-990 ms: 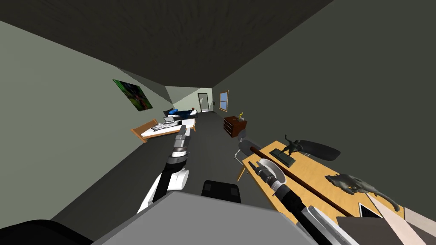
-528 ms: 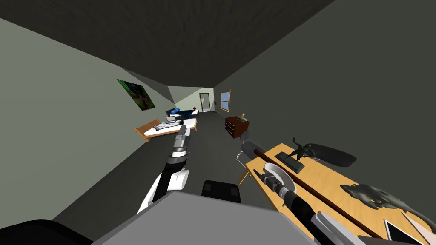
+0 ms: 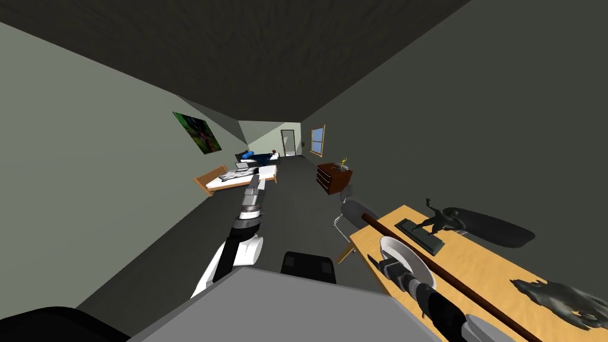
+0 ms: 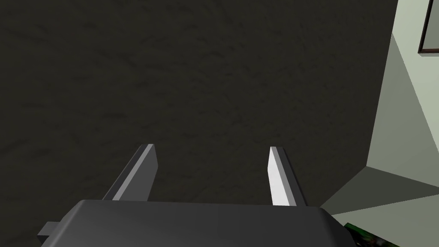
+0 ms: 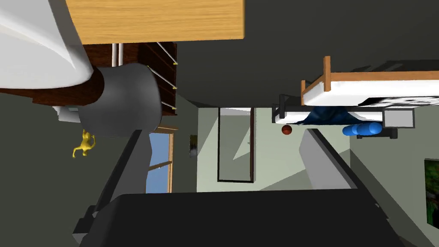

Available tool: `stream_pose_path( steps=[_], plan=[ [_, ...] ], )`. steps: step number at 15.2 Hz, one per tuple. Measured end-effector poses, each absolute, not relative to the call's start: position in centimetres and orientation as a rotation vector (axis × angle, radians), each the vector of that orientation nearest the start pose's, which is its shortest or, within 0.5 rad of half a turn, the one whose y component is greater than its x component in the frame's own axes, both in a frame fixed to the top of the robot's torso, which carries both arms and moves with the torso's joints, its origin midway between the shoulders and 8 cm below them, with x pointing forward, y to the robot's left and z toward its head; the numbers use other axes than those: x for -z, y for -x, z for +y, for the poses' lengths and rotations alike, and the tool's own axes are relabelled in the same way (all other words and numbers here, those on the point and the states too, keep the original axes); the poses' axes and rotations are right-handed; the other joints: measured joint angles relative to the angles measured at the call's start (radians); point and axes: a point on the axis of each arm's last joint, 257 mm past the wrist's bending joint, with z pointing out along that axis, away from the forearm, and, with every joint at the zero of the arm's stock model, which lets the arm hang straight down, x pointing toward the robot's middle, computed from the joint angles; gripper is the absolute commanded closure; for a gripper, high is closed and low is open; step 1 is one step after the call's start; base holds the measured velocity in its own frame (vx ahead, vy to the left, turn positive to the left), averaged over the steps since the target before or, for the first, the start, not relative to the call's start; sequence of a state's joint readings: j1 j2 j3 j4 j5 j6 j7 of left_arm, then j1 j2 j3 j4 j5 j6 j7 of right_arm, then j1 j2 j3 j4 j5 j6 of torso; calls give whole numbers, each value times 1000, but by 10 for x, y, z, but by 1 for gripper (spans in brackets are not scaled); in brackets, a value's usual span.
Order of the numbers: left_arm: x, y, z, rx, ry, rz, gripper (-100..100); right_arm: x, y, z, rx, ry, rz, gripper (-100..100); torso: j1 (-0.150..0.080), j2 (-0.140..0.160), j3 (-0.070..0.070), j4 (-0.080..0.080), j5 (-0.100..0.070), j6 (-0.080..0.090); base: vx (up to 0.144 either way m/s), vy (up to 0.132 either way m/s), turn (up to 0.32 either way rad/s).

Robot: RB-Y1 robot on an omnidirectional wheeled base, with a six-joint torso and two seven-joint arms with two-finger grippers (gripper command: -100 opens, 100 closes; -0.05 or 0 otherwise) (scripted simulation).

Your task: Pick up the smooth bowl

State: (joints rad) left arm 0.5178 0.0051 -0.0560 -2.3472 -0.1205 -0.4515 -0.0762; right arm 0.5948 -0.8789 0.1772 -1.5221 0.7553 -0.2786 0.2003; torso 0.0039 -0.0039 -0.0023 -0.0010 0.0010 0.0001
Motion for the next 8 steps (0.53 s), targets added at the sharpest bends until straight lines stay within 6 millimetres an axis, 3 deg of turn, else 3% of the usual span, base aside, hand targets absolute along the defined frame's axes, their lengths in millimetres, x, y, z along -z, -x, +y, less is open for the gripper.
stream_pose_path(
  steps=[3, 8],
  plan=[
    [-38, -342, 248, 1203, 554, 699, 0, 443, -236, -462, -7, 379, 2334, -100, 0, 0, 0, 0, 0, 0, 60, 53, 72],
    [-38, -342, 248, 1203, 554, 699, 0, 464, -189, -520, 170, 540, 2455, -100, 1, -1, -1, 0, 0, 0, 74, 60, 64]
  ],
)
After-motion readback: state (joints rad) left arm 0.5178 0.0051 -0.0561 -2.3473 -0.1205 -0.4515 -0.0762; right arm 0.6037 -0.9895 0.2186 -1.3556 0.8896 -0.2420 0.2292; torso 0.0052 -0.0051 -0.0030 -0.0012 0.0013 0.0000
